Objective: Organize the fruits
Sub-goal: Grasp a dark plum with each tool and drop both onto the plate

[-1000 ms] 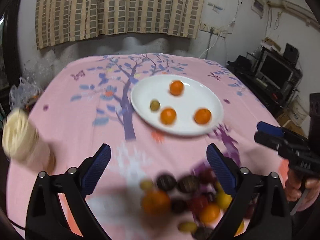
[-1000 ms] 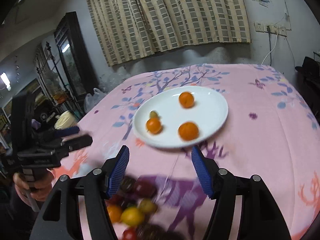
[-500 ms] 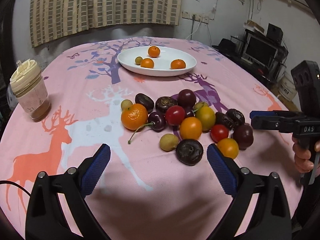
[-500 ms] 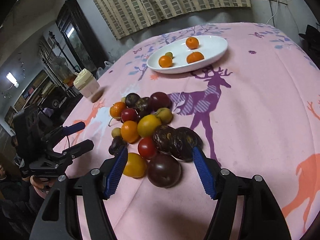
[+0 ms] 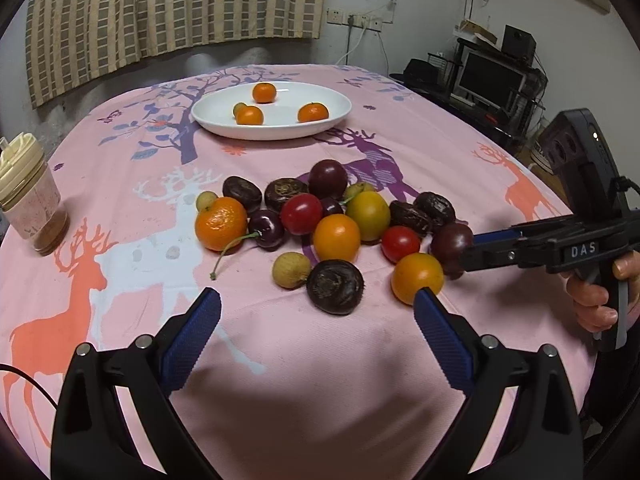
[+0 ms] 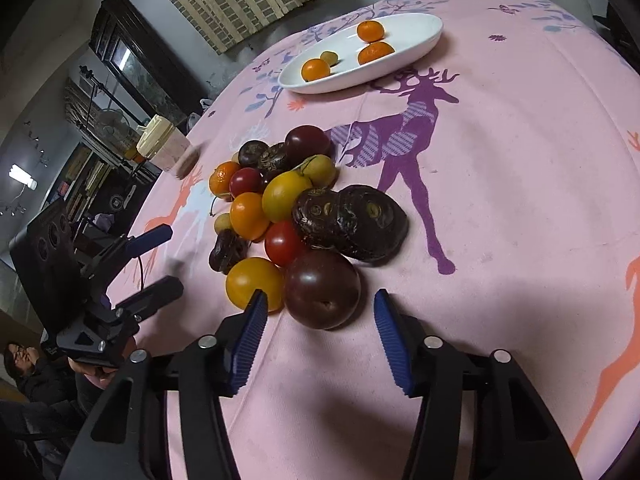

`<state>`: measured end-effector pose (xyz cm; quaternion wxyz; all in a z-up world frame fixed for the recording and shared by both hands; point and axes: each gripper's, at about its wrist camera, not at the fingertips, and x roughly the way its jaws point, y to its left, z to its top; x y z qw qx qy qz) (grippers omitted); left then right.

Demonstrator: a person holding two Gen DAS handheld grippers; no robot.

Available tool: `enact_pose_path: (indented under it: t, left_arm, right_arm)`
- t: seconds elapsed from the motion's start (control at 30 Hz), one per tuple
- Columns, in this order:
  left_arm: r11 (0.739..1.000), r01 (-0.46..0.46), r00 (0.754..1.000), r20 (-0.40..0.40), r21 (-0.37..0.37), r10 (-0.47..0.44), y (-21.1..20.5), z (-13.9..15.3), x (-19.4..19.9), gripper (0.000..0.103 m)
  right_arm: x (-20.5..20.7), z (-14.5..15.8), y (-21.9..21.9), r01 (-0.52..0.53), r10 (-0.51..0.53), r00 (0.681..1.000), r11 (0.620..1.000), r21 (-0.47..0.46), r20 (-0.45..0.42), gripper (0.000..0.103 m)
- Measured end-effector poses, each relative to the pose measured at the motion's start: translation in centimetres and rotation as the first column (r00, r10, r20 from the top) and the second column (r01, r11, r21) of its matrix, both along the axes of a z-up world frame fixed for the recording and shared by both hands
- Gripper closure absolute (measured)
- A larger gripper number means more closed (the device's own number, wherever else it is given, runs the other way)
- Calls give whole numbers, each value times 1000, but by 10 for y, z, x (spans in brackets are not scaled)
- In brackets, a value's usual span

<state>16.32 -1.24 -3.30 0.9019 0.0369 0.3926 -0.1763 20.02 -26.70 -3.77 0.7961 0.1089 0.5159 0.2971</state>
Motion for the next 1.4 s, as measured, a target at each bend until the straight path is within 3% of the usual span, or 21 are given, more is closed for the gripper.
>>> enact_pose_path:
  t: [0.2, 0.37, 0.5, 0.67, 0.97, 1.1, 1.3, 1.4]
  left_arm:
    - [1000, 30, 999, -34, -6, -30, -3, -4, 3, 10]
    - [997, 63, 993, -98, -40, -67, -7, -11, 10, 30]
    - [996, 55, 989, -135, -67, -64, -10, -16, 17, 34]
    - [995, 43, 981, -184, -94, -59, -12, -23, 26, 53]
    - [994, 16, 981, -190, -104, -35, -14, -25, 33, 54]
    - [996, -9, 983, -181, -84, -6, -14, -26, 35, 67]
    - [994, -24, 986, -168, -110, 5, -8, -21, 29, 67]
    - [988, -40, 990, -137, -148, 20, 0, -13, 18, 67]
  right_arm:
    - [2, -2, 1, 1, -1, 1000, 1000, 13, -6, 63]
    - [4, -3, 1, 5, -5, 1000, 1000, 23, -5, 63]
    - [5, -3, 3, 11, -11, 1000, 1000, 26, -2, 61]
    - [3, 0, 3, 9, -10, 1000, 1000, 14, 21, 64]
    - [-1, 3, 7, -1, 3, 998, 1000, -30, 55, 63]
    - [-2, 4, 6, 0, 3, 997, 999, -35, 71, 64]
    - [-5, 8, 5, -22, 22, 995, 1000, -1, 97, 64]
    - [-10, 18, 5, -25, 23, 986, 1000, 9, 168, 64]
